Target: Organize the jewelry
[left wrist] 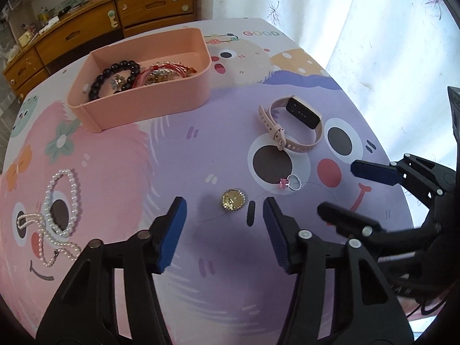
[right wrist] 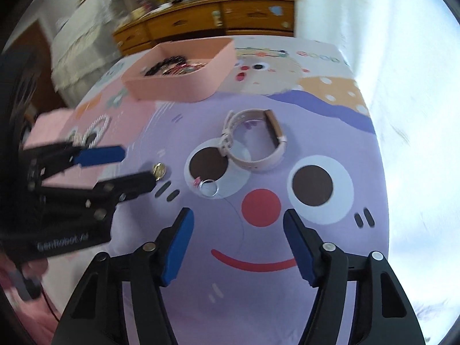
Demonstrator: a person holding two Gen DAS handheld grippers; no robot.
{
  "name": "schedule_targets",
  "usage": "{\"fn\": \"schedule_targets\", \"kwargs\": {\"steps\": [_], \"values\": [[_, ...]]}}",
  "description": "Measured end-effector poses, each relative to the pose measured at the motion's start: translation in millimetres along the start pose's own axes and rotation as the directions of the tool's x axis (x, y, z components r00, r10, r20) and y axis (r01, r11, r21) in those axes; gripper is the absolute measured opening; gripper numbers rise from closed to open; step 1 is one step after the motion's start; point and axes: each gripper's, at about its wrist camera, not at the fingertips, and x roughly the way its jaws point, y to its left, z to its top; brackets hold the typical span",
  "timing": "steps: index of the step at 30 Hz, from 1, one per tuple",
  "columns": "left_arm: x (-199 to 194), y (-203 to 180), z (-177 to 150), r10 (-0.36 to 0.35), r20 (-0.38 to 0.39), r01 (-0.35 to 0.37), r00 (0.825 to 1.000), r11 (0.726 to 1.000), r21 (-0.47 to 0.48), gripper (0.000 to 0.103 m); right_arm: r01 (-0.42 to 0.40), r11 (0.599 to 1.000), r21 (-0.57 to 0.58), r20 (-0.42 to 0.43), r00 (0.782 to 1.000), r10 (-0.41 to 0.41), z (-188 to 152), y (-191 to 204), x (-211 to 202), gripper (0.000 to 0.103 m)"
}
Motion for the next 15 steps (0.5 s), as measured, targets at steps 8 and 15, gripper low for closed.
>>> {"fn": "schedule_targets", "kwargs": {"steps": [8,15], "values": [[18,-14,4,0.014,-0.025,-0.013,1.000,0.999,0.031,0.033,-0.029,0.993,-0.111,0.049,0.998,0.035,-1,11,15,0.044],[25,-13,5,0.018,-0.023,-0.018,1.000,0.999,0.027,0.028,-0.043,0.986,-0.161,0.061,0.997,0.054,2,17,24,0.039]]}}
